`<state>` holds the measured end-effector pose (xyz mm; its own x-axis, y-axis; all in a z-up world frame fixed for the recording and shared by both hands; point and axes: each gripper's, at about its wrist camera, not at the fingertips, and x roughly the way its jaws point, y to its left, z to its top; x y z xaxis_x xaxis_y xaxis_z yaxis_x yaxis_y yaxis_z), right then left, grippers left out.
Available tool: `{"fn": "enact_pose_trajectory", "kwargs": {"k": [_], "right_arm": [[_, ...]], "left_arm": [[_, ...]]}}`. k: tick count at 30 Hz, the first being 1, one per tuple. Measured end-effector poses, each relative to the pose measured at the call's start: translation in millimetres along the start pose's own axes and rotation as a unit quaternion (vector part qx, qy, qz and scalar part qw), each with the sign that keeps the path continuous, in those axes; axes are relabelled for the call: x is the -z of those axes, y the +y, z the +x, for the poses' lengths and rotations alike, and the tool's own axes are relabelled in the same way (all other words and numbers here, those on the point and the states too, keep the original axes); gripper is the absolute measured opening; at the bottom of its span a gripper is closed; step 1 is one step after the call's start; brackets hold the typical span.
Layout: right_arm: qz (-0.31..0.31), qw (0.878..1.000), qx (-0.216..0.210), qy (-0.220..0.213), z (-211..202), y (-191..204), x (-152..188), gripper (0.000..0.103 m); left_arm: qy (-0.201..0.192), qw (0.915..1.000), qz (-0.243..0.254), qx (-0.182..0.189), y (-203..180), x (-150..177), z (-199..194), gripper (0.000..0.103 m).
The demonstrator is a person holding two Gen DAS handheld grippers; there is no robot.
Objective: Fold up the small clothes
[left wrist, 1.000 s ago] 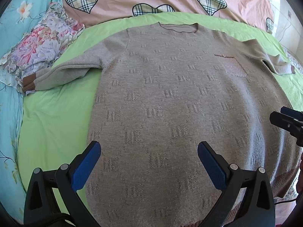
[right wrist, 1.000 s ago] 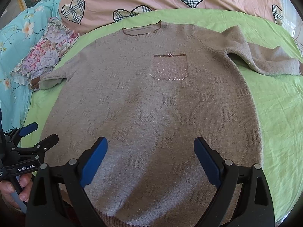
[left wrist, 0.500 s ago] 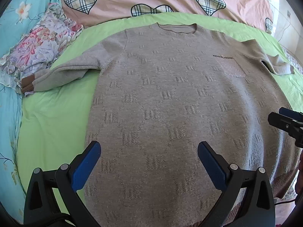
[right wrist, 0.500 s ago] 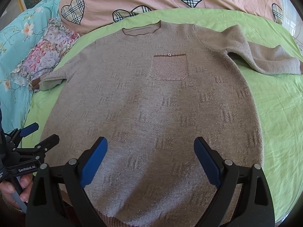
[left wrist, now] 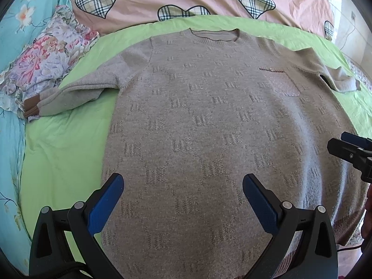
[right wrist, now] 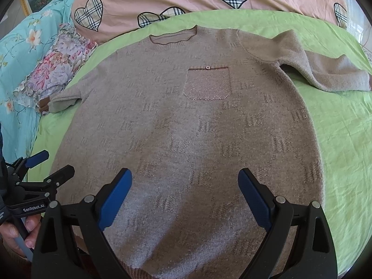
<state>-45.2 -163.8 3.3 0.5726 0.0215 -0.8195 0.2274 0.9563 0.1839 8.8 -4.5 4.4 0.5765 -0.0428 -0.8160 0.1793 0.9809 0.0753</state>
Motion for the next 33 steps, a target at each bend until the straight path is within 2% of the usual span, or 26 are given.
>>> {"fn": "enact_pose_trajectory", "kwargs": {"k": [6, 14, 20, 23, 27, 29, 33], "right_arm": [[0.016, 1.0, -0.009, -0.005, -3.1, -6.8, -3.9, 0.093], [0.046, 0.999, -0.002, -0.018, -10.5, -34.3, -12.3, 0.093], [0.09, 0.995, 0.021, -0.02, -16.9, -77.8, -18.0, 0.093], [0.121, 0.992, 0.03, -0.037, -24.8, -110.0, -18.4, 0.093], [0.194, 0.979, 0.025, -0.054, -37.3, -166.2, -18.5, 0.093], [0.234, 0.969, 0.033, -0.068, -46.0, -199.7, -22.0, 0.091], [0.302, 0.945, 0.061, -0.109, -67.9, -270.6, -35.6, 0.065]], "left_arm": [[-0.007, 1.0, 0.001, -0.003, -0.8, -5.5, 0.9, 0.102], [-0.006, 1.0, 0.0, 0.0, -0.8, -18.1, 7.8, 0.102], [-0.014, 0.9999, 0.001, 0.001, -2.4, -34.3, 11.5, 0.102], [-0.021, 0.9998, 0.004, -0.003, -4.4, -42.5, 13.6, 0.102], [-0.021, 0.9998, 0.007, -0.004, -10.5, -54.7, 19.1, 0.102], [-0.02, 0.9998, 0.01, -0.001, -14.1, -58.7, 21.4, 0.102], [-0.017, 0.9996, 0.023, -0.002, -25.7, -64.2, 27.0, 0.102]]}}
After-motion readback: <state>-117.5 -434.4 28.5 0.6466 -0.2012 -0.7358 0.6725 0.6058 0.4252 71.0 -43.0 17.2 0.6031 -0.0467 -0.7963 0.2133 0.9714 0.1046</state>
